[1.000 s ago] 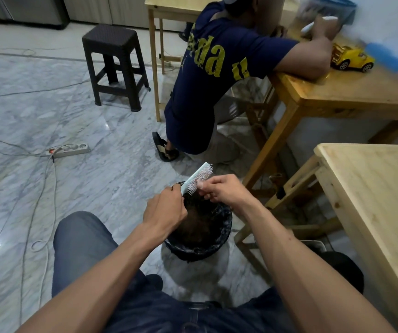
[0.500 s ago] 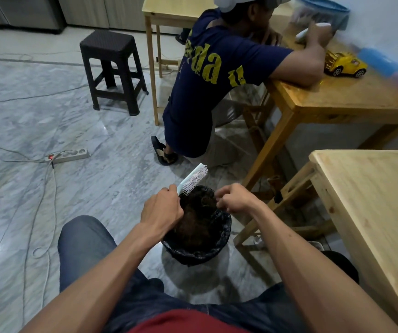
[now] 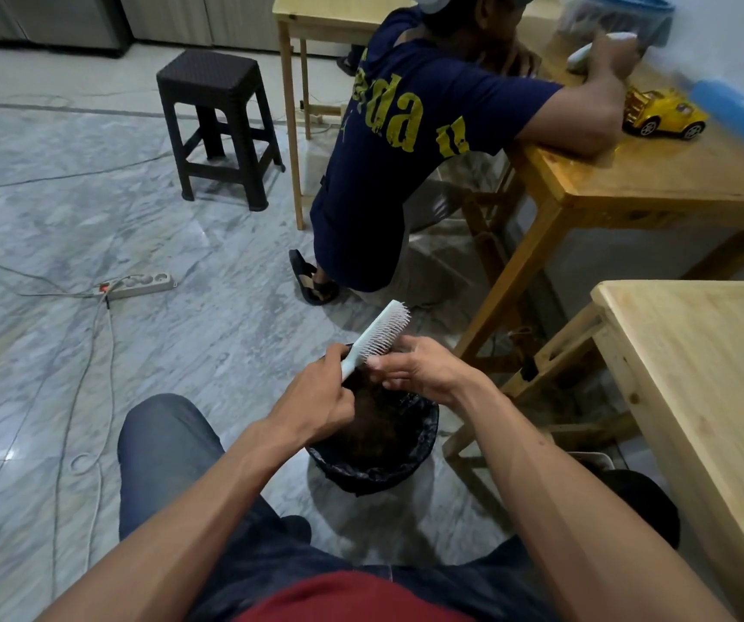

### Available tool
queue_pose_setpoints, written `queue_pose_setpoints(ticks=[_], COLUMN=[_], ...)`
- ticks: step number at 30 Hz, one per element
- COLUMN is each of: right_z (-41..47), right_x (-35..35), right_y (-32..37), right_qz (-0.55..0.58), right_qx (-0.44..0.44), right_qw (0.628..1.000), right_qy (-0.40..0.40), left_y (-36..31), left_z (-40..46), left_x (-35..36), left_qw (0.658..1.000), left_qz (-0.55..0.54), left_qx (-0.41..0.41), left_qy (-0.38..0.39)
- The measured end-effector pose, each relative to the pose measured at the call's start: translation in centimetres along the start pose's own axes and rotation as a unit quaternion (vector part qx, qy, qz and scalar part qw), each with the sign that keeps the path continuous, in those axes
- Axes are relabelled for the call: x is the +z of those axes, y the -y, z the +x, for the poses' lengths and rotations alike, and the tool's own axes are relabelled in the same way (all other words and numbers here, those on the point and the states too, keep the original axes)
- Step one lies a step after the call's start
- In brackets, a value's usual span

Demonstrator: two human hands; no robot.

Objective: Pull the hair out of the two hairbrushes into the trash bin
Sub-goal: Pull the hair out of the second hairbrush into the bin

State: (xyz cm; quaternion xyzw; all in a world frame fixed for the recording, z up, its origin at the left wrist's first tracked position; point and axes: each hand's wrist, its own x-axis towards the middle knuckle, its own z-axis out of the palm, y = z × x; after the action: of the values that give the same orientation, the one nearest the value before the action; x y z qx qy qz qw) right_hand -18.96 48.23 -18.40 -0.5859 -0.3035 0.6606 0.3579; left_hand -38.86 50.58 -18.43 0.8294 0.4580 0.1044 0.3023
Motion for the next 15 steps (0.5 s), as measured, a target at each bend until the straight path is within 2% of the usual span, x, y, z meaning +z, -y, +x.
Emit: queue_pose_setpoints(ticks=[3, 8, 15], right_z=[0.1, 0.4, 1.1], right_x=[-0.4, -1.4, -1.6], right_y=[-0.2, -1.0, -2.5], right_qz=[-0.023, -0.082, -0.192], right_qx=[-0.006, -0.012, 0.025], right_qw=[0.999, 0.993, 0.968], right_qy=[-0.028, -0.086, -0.158], left_y=[0.5, 1.0, 1.8], left_z=[0.2, 0.4, 0.5], left_x=[0.1, -0.4, -0.9], left_qw=[1.0, 0.995, 0.991], left_qz=[0.002, 0.079, 0.118], left_qx=[-0.002, -0.002, -0.012], left_qy=[-0.012, -0.052, -0.06])
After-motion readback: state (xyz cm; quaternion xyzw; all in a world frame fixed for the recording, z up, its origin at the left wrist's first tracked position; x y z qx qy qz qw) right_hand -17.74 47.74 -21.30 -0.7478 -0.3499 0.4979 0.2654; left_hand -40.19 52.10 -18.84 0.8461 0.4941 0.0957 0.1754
